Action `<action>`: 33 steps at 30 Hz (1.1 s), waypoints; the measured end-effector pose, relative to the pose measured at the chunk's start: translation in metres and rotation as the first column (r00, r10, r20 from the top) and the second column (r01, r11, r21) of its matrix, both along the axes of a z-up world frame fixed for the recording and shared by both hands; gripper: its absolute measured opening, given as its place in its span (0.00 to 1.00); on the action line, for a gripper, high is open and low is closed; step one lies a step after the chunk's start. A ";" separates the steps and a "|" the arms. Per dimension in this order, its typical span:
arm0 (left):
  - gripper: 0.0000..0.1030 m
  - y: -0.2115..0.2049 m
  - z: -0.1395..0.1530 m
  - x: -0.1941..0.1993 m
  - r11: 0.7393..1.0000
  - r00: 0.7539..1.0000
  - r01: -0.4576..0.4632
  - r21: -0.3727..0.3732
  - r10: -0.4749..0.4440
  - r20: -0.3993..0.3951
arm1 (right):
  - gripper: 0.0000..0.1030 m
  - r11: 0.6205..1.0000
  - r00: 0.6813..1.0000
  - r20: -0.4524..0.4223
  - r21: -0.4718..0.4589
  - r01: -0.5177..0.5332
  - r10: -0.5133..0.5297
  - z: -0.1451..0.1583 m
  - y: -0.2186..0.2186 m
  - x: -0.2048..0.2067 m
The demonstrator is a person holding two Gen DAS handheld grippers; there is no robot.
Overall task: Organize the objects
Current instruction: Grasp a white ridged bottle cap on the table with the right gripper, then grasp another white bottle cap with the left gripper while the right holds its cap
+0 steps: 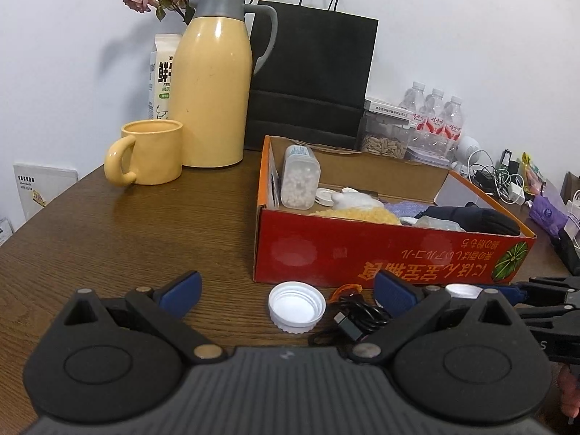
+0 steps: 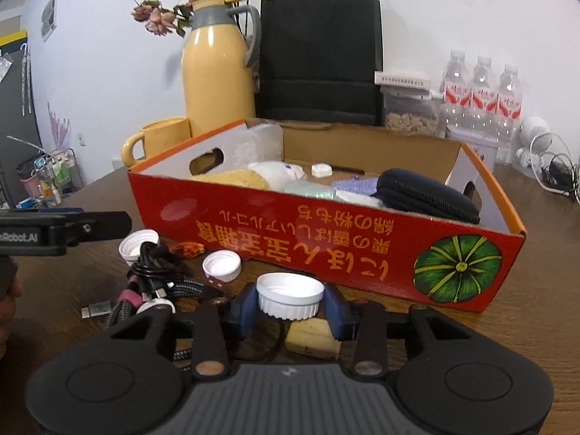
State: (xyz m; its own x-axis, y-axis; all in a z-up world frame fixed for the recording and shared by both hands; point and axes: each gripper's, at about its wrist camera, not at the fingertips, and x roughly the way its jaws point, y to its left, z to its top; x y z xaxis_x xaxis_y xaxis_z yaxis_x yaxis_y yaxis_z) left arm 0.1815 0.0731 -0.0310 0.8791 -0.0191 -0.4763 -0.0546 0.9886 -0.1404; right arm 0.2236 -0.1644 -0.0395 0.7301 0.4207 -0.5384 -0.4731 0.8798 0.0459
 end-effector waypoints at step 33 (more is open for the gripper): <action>0.81 -0.007 -0.018 0.021 0.994 0.986 -0.060 0.090 0.073 -0.149 | 0.37 0.994 0.971 0.216 0.063 0.093 -0.104 0.020 -0.022 -0.041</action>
